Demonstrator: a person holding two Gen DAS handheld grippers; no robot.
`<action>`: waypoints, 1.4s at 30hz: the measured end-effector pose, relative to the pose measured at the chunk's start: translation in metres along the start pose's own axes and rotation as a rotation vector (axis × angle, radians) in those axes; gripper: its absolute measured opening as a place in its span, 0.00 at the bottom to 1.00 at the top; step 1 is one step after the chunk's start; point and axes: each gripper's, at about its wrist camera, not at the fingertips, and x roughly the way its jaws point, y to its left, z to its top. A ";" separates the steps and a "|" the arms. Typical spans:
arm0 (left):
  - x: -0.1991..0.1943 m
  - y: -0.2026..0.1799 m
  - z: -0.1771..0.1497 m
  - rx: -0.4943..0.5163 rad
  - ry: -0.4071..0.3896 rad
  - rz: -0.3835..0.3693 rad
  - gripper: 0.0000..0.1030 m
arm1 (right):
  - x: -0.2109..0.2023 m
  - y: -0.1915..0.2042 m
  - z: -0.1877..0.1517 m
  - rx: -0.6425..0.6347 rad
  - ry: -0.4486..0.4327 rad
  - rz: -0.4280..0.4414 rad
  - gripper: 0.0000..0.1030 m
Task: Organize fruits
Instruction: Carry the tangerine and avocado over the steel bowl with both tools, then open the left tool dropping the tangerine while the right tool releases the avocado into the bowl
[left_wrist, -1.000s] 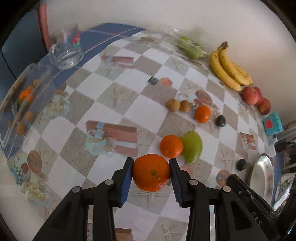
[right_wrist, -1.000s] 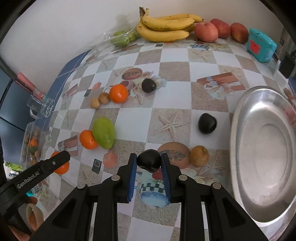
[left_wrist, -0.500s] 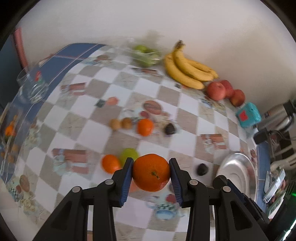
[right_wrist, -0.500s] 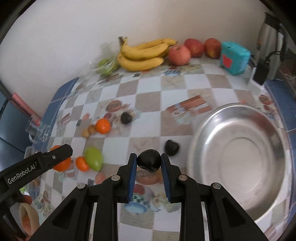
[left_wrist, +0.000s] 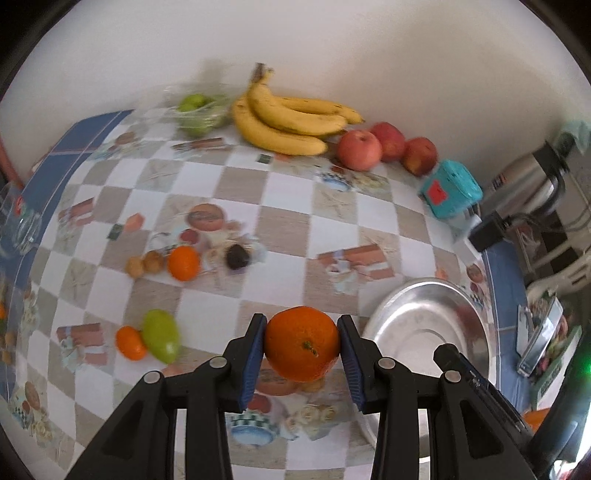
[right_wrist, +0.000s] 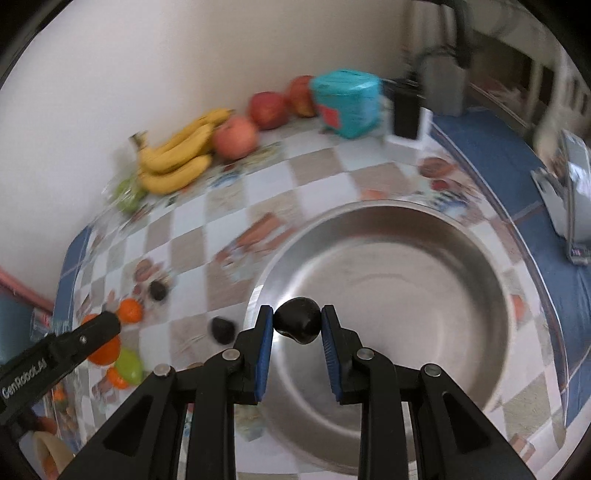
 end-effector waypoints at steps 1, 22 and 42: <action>0.002 -0.006 0.000 0.014 0.004 -0.004 0.40 | 0.000 -0.010 0.002 0.031 0.005 -0.001 0.27; 0.057 -0.108 -0.046 0.353 0.110 -0.076 0.41 | 0.012 -0.106 0.009 0.273 0.051 -0.124 0.27; 0.047 -0.073 -0.034 0.264 0.088 -0.032 0.68 | 0.009 -0.104 0.004 0.269 0.063 -0.154 0.51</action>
